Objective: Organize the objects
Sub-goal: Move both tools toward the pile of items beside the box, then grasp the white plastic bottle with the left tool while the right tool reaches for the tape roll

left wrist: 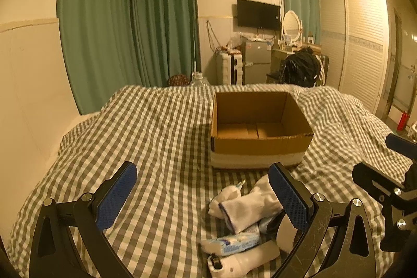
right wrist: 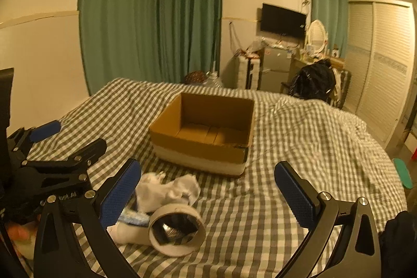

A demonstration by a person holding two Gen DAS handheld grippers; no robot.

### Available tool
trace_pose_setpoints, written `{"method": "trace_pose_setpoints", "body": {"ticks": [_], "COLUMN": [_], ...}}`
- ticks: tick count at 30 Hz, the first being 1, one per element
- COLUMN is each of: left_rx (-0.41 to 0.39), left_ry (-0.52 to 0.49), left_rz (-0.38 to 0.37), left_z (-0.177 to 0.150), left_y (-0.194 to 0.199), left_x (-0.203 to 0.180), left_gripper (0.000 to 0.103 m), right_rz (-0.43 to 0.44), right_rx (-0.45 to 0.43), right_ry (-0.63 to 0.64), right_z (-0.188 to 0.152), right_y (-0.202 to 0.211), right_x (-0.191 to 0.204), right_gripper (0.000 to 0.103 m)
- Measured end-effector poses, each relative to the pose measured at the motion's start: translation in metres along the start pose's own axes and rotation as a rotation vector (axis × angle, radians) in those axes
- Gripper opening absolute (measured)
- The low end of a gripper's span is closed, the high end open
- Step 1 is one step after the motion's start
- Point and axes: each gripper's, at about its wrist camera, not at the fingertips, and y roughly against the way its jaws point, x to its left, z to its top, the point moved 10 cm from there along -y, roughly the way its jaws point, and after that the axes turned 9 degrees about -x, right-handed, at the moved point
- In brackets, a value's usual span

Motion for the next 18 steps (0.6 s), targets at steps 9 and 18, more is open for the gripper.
{"method": "trace_pose_setpoints", "body": {"ticks": [9,18], "left_rx": [0.133,0.28], "left_ry": [-0.05,-0.047], "left_rz": [-0.004,-0.088], "left_z": [-0.053,-0.115], "left_y": [-0.013,-0.011], "left_x": [0.002,-0.008], "left_gripper": [0.103,0.103], "right_rz": [0.05,0.079], "right_rx": [0.157,0.244], "right_ry": [-0.017,-0.039], "right_z": [-0.048,-0.084], "right_y": [-0.018,-0.046], "right_x": [0.007,0.014], "right_gripper": [0.103,0.103]}}
